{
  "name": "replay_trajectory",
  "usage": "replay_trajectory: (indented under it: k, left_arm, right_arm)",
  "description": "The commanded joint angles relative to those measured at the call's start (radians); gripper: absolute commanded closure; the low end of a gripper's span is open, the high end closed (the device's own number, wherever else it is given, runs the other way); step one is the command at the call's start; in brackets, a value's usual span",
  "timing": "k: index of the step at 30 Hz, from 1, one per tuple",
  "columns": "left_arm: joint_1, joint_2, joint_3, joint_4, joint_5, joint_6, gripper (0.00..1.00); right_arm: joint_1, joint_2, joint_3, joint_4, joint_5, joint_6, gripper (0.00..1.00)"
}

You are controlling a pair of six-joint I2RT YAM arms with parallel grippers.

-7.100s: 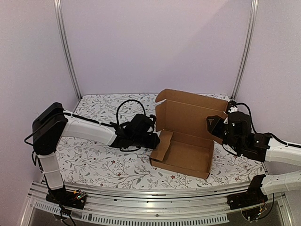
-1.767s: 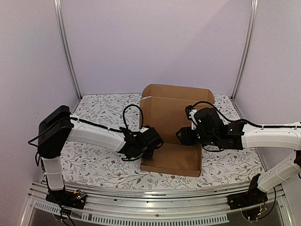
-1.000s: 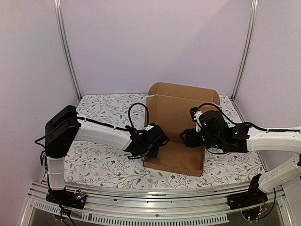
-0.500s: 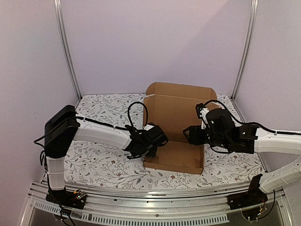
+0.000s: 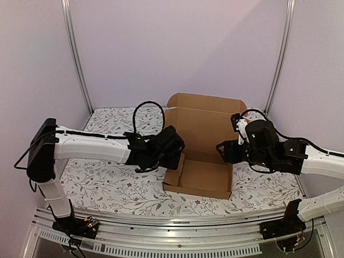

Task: Fold the paper box

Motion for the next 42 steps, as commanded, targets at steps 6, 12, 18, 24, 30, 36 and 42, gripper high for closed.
replay_trajectory:
  k: [6,12,18,24,30,36,42]
  left_arm:
    - [0.144,-0.201,-0.145,0.139,0.218,0.173,0.29]
    - [0.283,-0.257,-0.179,0.204,0.323,0.286,0.28]
    - [0.418,-0.243,-0.172,0.346,0.547,0.347,0.28]
    - [0.479,-0.180,-0.073,0.378,0.702,0.404,0.24]
    - [0.503,-0.120,0.014,0.392,0.812,0.433,0.24]
    - [0.516,-0.062,0.066,0.384,0.852,0.438,0.24]
    - [0.519,-0.016,0.102,0.377,0.879,0.443,0.26]
  right_arm:
    - [0.006,-0.106,0.073,-0.183,0.109,-0.062,0.40]
    - [-0.005,-0.181,0.119,-0.318,0.223,-0.097,0.35]
    - [-0.144,-0.189,0.151,-0.388,0.160,-0.129,0.32]
    - [-0.317,-0.148,0.185,-0.372,-0.054,-0.178,0.22]
    - [-0.493,-0.060,0.221,-0.300,-0.372,-0.219,0.17]
    - [-0.609,0.067,0.248,-0.229,-0.528,-0.224,0.20]
    - [-0.646,0.158,0.274,-0.170,-0.583,-0.246,0.28]
